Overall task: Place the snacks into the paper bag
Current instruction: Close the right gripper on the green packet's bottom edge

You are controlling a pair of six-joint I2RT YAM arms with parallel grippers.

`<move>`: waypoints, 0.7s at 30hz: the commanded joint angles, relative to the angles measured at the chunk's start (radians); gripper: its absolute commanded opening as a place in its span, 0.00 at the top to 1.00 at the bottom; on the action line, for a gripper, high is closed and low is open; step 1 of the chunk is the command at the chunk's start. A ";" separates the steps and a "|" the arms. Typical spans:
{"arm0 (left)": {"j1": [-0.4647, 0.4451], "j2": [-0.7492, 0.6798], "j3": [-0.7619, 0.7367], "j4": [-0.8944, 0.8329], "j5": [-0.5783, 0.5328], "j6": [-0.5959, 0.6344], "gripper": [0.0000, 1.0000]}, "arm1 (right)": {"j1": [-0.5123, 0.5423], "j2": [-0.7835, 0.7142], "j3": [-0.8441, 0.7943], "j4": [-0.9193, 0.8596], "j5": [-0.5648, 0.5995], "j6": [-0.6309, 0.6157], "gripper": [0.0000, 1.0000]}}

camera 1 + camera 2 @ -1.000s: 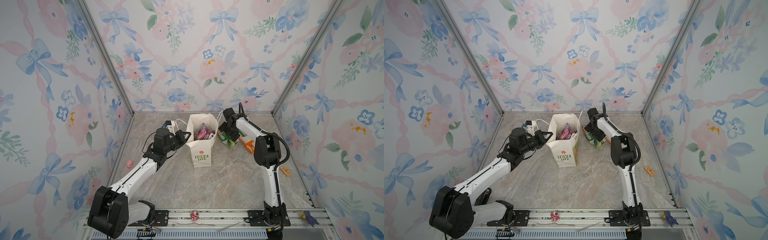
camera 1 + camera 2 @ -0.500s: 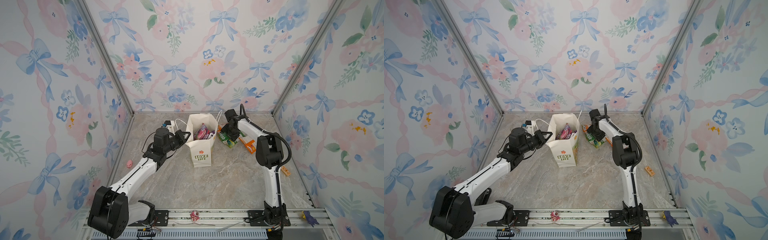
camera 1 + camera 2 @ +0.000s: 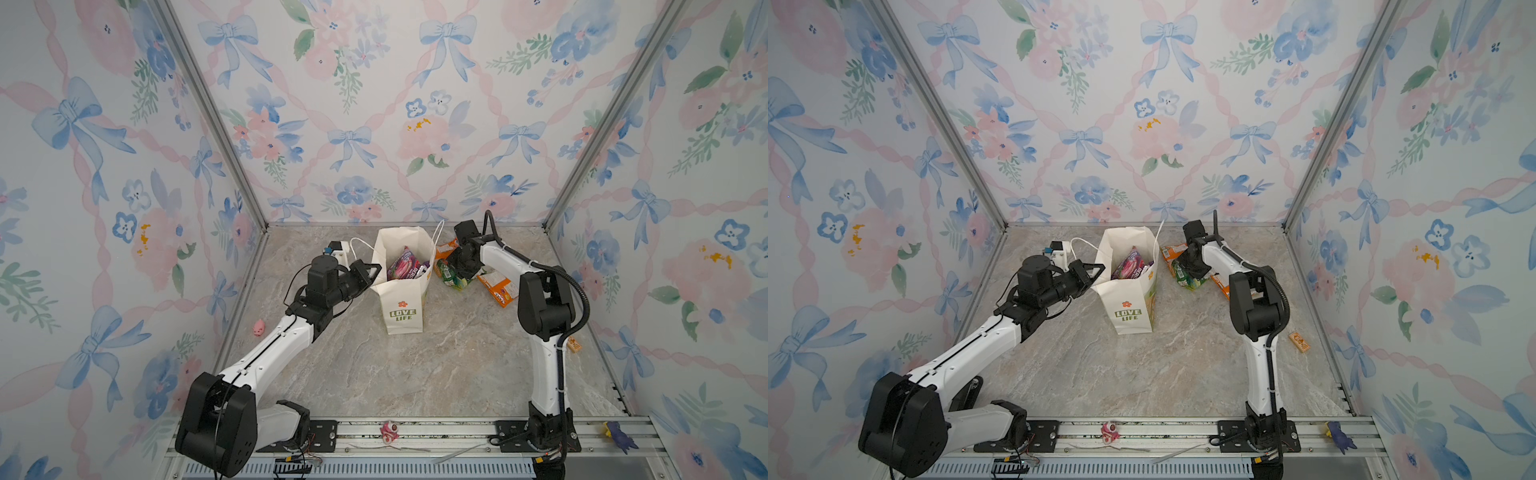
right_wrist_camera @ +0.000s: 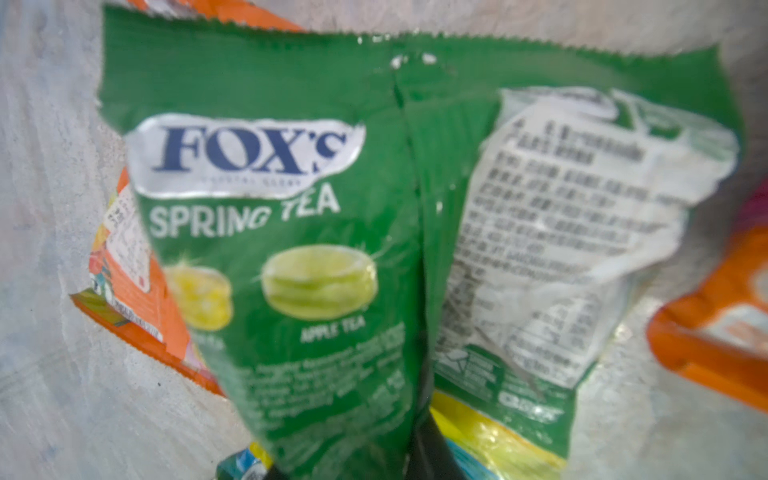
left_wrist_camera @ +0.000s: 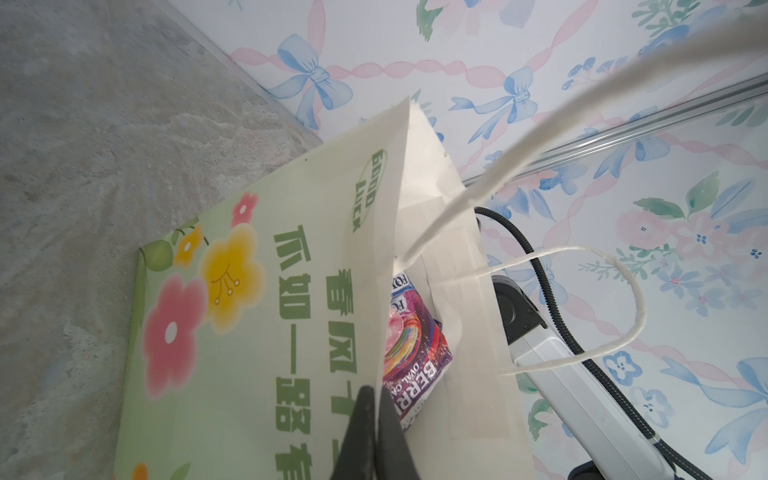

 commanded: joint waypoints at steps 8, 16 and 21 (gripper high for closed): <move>0.002 -0.031 -0.002 0.050 0.008 -0.005 1.00 | -0.015 -0.056 -0.087 0.026 -0.038 -0.019 0.86; 0.002 -0.040 -0.007 0.050 0.008 -0.007 1.00 | -0.016 -0.152 -0.150 0.047 -0.037 -0.046 1.00; 0.000 -0.045 -0.010 0.050 0.006 -0.007 1.00 | -0.019 -0.208 -0.168 0.055 -0.032 -0.067 1.00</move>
